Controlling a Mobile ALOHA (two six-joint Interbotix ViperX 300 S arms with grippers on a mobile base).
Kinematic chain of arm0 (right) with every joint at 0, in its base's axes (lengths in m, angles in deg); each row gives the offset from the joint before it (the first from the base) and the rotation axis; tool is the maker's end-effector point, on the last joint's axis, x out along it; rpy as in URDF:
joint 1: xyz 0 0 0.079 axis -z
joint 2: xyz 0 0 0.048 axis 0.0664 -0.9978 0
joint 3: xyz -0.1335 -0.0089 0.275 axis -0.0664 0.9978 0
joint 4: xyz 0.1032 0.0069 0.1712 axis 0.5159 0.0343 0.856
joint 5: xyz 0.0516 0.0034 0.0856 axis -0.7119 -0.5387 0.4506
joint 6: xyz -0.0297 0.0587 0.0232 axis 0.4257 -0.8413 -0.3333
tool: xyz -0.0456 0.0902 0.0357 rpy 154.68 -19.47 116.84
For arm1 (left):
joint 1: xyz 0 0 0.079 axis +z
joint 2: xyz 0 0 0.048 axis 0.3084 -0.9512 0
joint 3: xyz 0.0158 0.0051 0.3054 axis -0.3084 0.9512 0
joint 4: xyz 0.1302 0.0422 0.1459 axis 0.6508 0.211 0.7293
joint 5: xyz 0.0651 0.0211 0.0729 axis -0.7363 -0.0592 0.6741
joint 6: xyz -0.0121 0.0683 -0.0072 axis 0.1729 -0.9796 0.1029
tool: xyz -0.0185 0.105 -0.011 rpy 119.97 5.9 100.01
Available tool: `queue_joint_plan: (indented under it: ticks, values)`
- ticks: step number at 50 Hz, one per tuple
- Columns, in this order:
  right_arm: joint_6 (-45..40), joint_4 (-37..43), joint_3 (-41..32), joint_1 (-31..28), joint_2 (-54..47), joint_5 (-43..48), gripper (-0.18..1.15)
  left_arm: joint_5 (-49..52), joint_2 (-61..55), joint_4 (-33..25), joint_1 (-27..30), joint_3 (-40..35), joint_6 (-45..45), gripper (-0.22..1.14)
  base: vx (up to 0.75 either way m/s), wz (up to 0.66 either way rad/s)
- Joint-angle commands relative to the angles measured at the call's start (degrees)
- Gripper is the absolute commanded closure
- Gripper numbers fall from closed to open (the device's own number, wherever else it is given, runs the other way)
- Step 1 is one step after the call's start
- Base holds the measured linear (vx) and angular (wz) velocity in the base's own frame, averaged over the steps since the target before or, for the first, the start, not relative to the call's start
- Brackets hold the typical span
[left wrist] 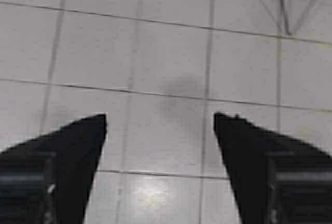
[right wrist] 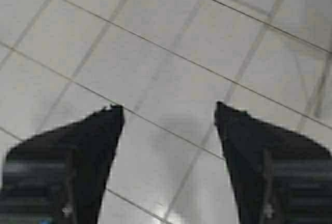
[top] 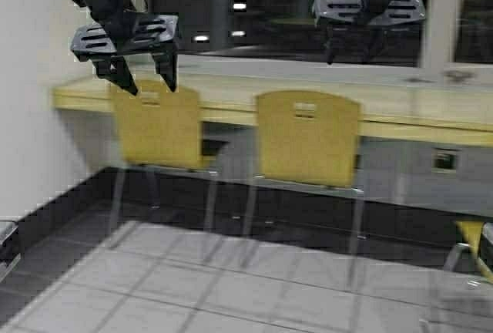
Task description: Push the chairs under the table
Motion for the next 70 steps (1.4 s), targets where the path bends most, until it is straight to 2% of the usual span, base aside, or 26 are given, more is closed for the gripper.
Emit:
queue_joint_plan:
  ticks: [1,35,70]
  values:
    - [-0.09,0.09,-0.88,0.18,0.7,-0.09,0.07,0.35,0.97,-0.09,-0.18,-0.79,0.0,-0.04,-0.1,-0.49]
    - [0.0,0.26,-1.14,-0.18,-0.62,-0.18,0.07,1.32,0.62,-0.26,-0.18,-1.14,0.35,-0.04,-0.07,-0.51]
    - [-0.62,0.35,-2.29,-0.26,-2.72,-2.72,0.07,1.67,-1.32,-0.26,-0.18,-2.2,0.09,-0.04,0.11,-0.27]
